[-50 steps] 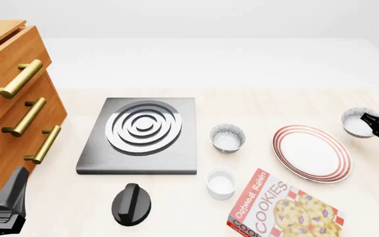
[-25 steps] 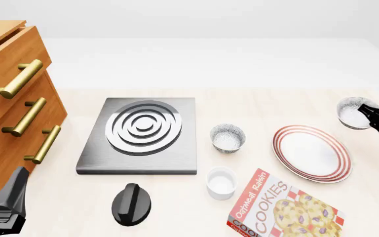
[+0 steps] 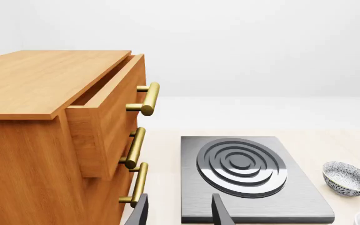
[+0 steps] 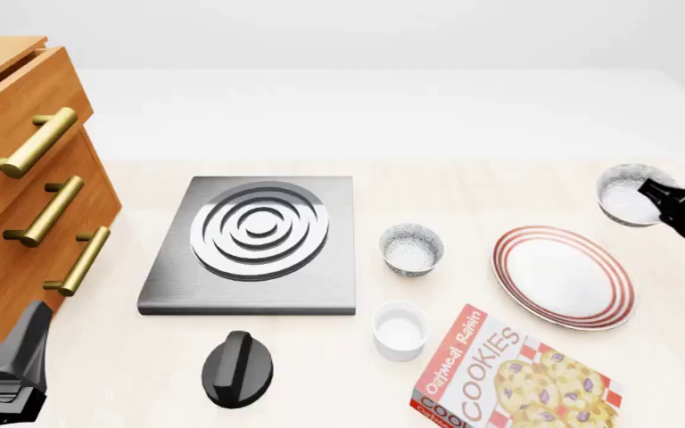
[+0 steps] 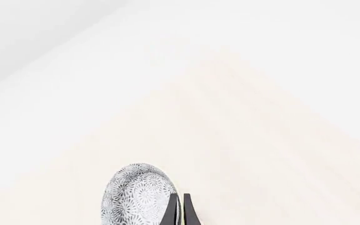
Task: Pick the akita bowl next to the plate and place it on the plate.
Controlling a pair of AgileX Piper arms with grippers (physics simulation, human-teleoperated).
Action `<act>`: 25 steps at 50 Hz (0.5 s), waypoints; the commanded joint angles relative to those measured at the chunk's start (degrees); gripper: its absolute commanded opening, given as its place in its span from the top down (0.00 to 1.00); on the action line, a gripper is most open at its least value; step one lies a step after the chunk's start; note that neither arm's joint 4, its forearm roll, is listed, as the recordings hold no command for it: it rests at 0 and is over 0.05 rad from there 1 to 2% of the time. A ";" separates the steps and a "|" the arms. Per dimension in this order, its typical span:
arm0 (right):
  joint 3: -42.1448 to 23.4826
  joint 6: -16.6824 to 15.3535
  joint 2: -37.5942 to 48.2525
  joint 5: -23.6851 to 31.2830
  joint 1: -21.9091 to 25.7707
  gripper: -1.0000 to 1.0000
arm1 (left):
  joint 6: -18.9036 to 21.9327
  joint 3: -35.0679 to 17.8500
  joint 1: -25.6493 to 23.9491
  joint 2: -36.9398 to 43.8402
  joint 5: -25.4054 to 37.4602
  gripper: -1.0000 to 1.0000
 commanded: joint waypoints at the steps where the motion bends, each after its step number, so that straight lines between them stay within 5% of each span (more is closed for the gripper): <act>1: 2.58 0.69 -3.53 0.22 1.83 1.00 | 0.00 0.00 0.00 0.00 0.00 0.00; 25: 8.05 1.15 -8.93 0.52 6.08 1.00 | 0.00 0.00 0.00 0.00 0.00 0.00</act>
